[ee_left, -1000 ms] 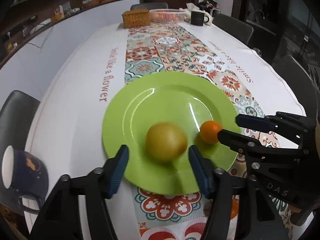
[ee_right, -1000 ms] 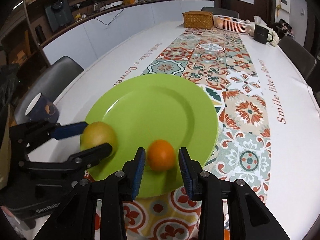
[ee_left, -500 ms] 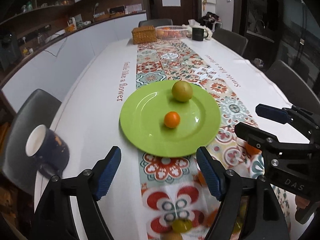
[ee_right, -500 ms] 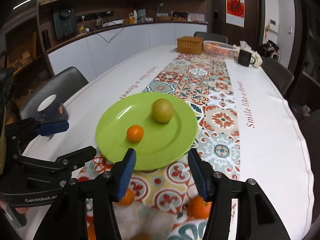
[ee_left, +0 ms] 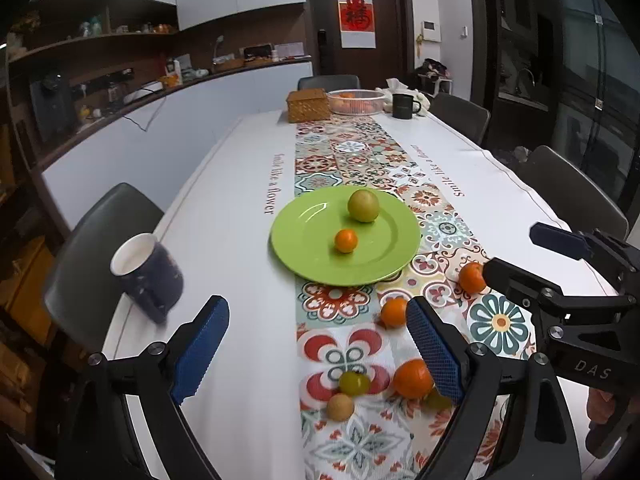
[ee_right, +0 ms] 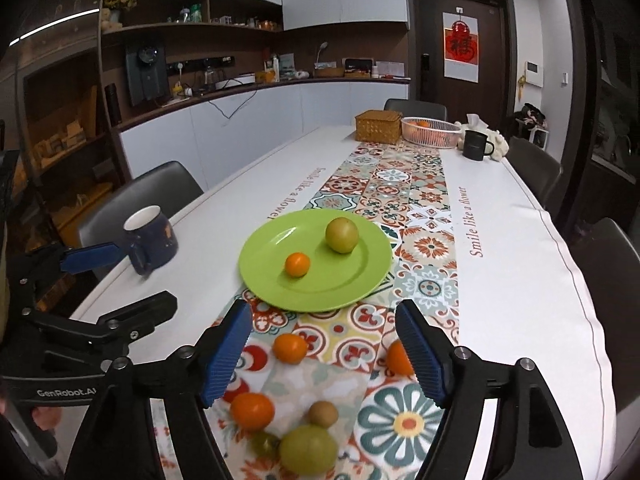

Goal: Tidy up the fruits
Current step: 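Withdraw both tools from the plate toward the remaining fruits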

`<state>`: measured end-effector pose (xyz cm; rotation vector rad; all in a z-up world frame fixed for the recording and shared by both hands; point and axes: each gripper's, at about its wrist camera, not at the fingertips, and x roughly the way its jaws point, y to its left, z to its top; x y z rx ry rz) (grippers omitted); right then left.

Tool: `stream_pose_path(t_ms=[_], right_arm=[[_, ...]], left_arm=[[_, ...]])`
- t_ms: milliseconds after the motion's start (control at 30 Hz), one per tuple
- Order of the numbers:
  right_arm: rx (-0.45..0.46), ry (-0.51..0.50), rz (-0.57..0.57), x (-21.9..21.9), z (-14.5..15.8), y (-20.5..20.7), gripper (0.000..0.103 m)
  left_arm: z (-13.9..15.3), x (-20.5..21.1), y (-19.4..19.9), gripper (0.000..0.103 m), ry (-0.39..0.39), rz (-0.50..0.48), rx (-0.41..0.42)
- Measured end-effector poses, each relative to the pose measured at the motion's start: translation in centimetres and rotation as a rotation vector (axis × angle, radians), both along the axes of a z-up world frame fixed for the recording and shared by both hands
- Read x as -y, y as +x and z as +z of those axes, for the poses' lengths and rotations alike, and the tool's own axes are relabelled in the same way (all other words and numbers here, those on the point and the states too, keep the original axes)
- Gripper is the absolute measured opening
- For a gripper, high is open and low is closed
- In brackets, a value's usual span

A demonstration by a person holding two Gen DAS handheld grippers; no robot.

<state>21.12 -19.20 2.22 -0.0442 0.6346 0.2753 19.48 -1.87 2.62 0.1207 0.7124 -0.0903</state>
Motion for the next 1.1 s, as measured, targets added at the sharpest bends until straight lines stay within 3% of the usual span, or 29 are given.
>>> stream_pose_path(t_ms=[233, 500, 833, 1100], right_arm=[[-0.027, 0.019, -0.023, 0.0, -0.9, -3.1, 0.075], [-0.091, 0.002, -0.048, 0.0, -3.5, -5.1, 0.075], [-0.206, -0.057, -0.082, -0.4, -7.8, -5.5, 0.075], [-0.246, -0.133, -0.082, -1.0, -9.4, -5.2, 0.075]], left_arm=[[-0.5, -0.4, -3.3, 0.093, 0.016, 0.04, 0.009], [-3.2, -0.8, -5.8, 0.093, 0.042, 0.056, -0.022], [-7.5, -1.4, -5.6, 0.093, 0.069, 0.07, -0.093], [-10.0, -1.2, -4.6, 0.093, 0.086, 0.071, -0.136]])
